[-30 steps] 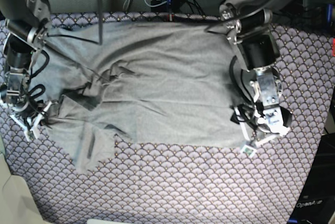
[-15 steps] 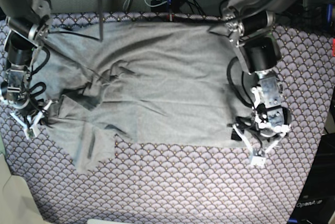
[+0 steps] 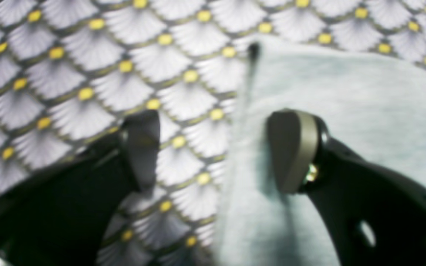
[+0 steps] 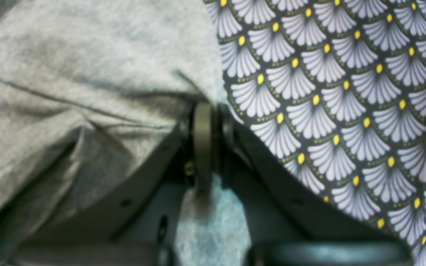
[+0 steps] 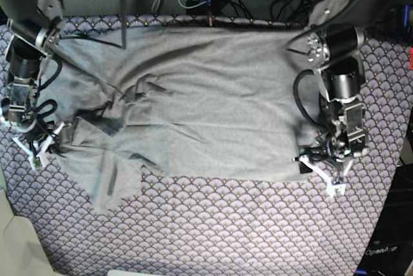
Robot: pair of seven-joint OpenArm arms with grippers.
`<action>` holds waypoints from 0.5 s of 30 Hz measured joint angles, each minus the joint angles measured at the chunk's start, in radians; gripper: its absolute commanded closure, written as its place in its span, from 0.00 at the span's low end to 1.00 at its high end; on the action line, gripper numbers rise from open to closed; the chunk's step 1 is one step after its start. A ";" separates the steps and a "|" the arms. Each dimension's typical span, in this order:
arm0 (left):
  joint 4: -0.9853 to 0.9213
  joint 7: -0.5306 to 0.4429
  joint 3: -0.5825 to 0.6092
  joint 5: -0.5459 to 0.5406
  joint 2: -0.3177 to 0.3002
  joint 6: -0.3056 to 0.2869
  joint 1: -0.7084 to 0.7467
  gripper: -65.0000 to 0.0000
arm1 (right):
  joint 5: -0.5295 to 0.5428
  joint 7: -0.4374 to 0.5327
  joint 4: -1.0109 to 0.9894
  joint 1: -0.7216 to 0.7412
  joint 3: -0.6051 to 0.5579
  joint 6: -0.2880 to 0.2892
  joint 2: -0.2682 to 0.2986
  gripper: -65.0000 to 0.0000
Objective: Fold the T-shirt properly
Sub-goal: 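Lower both grippers to the shirt's hem edge and grasp it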
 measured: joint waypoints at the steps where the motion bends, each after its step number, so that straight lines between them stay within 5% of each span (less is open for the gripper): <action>1: 0.000 0.001 0.000 -0.003 0.005 -0.001 -0.002 0.30 | 0.000 0.000 0.000 0.000 0.000 0.000 0.000 0.94; 15: -0.120 -0.095 0.107 -0.002 0.035 0.008 -0.062 0.30 | -0.003 -0.001 0.001 -0.001 0.000 0.000 -0.001 0.94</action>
